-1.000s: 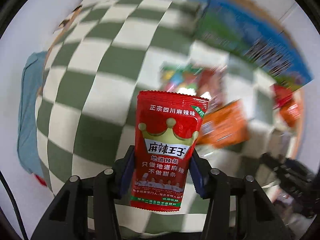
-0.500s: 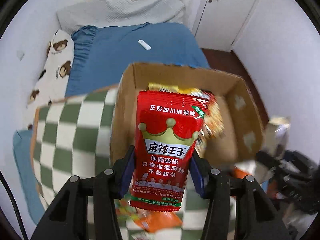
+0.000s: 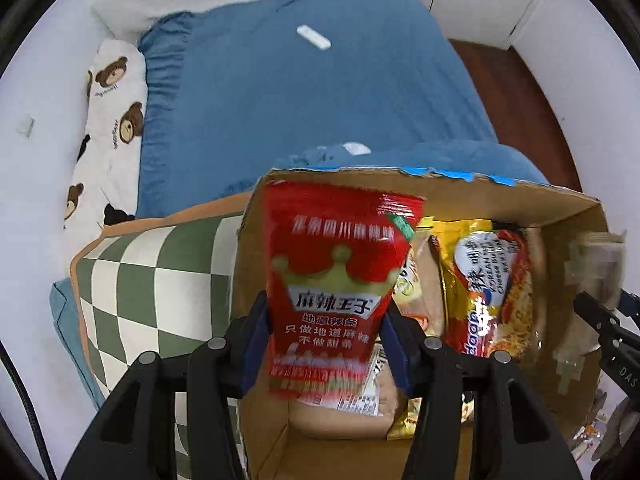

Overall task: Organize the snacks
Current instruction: 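Carry both packets into the cardboard box and open both tools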

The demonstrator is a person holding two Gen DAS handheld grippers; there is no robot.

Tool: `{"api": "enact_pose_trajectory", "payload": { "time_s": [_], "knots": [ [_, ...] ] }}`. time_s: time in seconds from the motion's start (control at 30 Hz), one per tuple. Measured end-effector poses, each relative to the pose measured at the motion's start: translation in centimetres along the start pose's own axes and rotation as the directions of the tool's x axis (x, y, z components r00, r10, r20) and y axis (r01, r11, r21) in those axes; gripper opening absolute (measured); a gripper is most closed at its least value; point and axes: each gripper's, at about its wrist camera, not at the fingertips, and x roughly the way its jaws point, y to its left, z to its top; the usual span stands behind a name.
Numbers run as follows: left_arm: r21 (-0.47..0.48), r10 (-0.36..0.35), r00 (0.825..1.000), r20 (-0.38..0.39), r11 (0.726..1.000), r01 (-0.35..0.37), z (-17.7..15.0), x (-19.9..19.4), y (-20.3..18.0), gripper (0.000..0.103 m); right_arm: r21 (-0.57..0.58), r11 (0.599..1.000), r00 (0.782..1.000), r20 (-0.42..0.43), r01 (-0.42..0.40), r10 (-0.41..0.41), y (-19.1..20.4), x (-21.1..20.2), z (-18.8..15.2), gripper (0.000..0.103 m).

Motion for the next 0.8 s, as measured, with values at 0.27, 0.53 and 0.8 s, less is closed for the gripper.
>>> {"api": "enact_pose_trajectory", "payload": {
  "time_s": [0.27, 0.53, 0.8],
  "knots": [
    [-0.042, -0.046, 0.999, -0.017, 0.998, 0.045, 0.1, 1.3, 0.4, 0.091, -0.003, 1.0, 0.998, -0.054, 0.013, -0.013, 0.5, 1.9, 0.1, 0.095],
    [-0.046, -0.071, 0.997, -0.008, 0.996, 0.071, -2.7, 1.0, -0.5, 0.091, 0.005, 1.0, 0.998, -0.066, -0.019, 0.02, 1.3, 2.5, -1.6, 0.095],
    [-0.043, -0.092, 0.995, 0.041, 0.995, 0.094, -6.4, -0.7, -1.1, 0.091, -0.008, 0.999, 0.998, -0.047, -0.043, 0.043, 2.1, 1.4, -4.1, 0.095]
  ]
}}
